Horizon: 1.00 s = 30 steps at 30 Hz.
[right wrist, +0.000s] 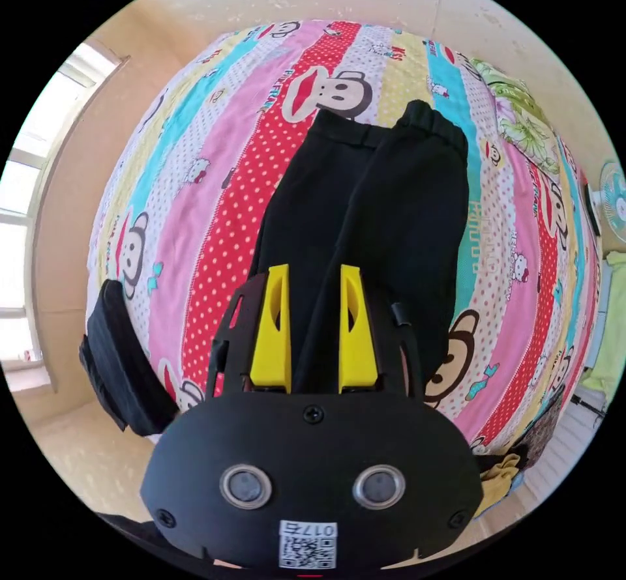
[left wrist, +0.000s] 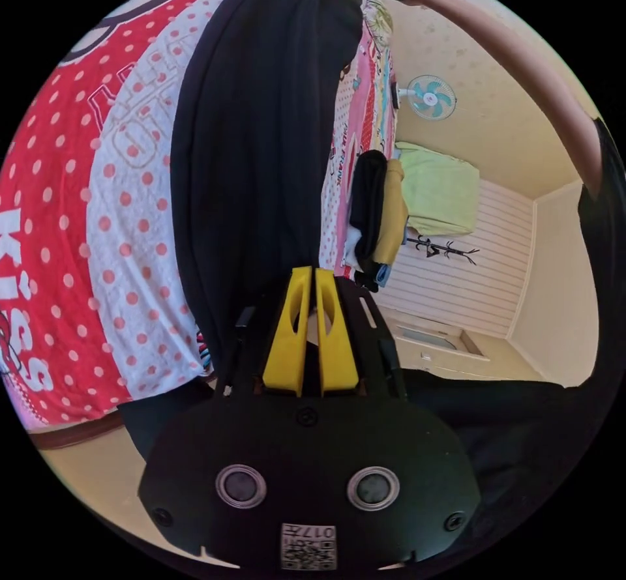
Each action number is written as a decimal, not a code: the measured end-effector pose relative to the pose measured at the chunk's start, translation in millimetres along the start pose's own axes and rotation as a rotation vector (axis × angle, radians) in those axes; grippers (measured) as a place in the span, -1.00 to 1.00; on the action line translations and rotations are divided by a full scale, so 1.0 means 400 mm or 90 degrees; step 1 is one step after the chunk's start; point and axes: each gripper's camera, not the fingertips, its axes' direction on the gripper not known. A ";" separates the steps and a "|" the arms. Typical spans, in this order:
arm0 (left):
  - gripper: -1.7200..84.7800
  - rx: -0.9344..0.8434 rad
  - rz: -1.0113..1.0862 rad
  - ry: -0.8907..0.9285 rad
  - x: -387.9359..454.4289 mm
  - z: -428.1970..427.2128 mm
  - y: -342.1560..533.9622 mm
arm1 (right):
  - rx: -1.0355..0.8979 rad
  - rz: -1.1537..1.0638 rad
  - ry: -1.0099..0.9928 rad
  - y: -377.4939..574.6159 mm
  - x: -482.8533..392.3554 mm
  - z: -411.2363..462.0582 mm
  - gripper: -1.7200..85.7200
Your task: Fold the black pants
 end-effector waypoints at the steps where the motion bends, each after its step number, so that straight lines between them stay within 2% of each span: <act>1: -0.98 0.001 -0.002 0.014 -0.001 -0.015 -0.001 | -0.024 0.035 0.035 -0.009 -0.004 0.056 -0.73; 4: -0.98 0.005 0.008 0.054 0.001 -0.060 -0.006 | 0.047 0.066 0.072 0.029 -0.030 0.097 -0.83; 8: -0.98 0.025 0.027 0.114 0.003 -0.126 0.003 | 0.142 0.032 0.082 0.077 -0.095 0.079 -0.87; 13: -0.98 0.055 -0.017 0.130 -0.011 -0.207 0.036 | 0.199 -0.001 0.007 0.118 -0.161 0.044 -0.89; 17: -0.98 0.065 -0.046 0.113 -0.030 -0.232 0.045 | 0.157 -0.011 -0.076 0.095 -0.180 0.122 -0.89; 21: -0.98 0.089 -0.059 0.108 -0.033 -0.277 0.051 | 0.165 0.013 -0.147 0.100 -0.160 0.140 -0.90; 24: -0.98 0.107 -0.075 0.094 -0.030 -0.308 0.059 | 0.154 -0.082 -0.174 0.102 -0.160 0.133 -0.90; 26: -0.97 0.093 -0.110 0.059 -0.038 -0.301 0.059 | 0.036 -0.213 -0.308 0.107 -0.151 0.144 -0.89; 27: -0.97 0.071 -0.153 0.023 -0.050 -0.291 0.061 | 0.017 -0.237 -0.332 0.123 -0.143 0.138 -0.89; 30: -0.93 0.111 -0.183 -0.046 -0.043 -0.311 0.080 | -0.019 -0.310 -0.335 0.265 -0.072 0.063 -0.85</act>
